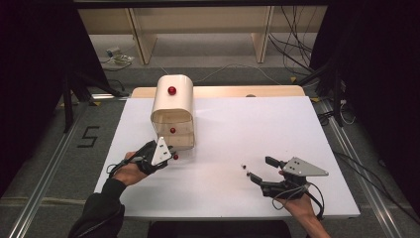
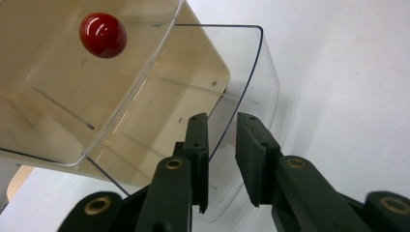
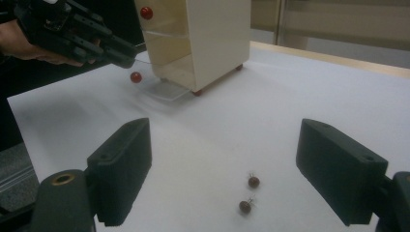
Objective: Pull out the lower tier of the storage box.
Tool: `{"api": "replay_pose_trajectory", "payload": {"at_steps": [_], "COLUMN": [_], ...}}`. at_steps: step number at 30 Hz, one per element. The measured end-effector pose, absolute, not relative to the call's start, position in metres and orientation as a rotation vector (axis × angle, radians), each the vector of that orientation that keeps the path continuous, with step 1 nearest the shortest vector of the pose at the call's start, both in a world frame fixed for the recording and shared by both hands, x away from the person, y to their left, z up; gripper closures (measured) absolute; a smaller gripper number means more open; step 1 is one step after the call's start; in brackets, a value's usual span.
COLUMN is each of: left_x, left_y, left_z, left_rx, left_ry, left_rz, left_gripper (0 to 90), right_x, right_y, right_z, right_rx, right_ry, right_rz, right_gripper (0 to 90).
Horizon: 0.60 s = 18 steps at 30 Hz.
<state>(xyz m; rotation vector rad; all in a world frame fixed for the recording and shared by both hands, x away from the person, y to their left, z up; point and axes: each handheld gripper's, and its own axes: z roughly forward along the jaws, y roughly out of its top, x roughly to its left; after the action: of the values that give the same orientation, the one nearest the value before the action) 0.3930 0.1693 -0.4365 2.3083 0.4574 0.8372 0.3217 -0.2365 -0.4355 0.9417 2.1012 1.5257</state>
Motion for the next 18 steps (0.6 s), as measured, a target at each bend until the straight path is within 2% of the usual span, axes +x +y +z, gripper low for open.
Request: {"api": "replay_pose_trajectory", "payload": {"at_steps": [10, 18], "left_x": [0.39, 0.385], "left_y": [0.174, 0.179], "left_z": [-0.428, -0.424], "left_rx": [2.208, 2.056], "left_ry": [0.517, 0.639], "left_rz": [0.75, 0.679], "left_gripper": [61.5, 44.7], "right_x": [0.322, 0.322], "right_y": [-0.237, -0.237], "right_z": [-0.435, -0.435], "right_rx": [0.939, 0.938], "right_ry": [2.102, 2.102], "right_rz": [1.525, 1.525], "right_gripper": [20.9, 20.9]}}
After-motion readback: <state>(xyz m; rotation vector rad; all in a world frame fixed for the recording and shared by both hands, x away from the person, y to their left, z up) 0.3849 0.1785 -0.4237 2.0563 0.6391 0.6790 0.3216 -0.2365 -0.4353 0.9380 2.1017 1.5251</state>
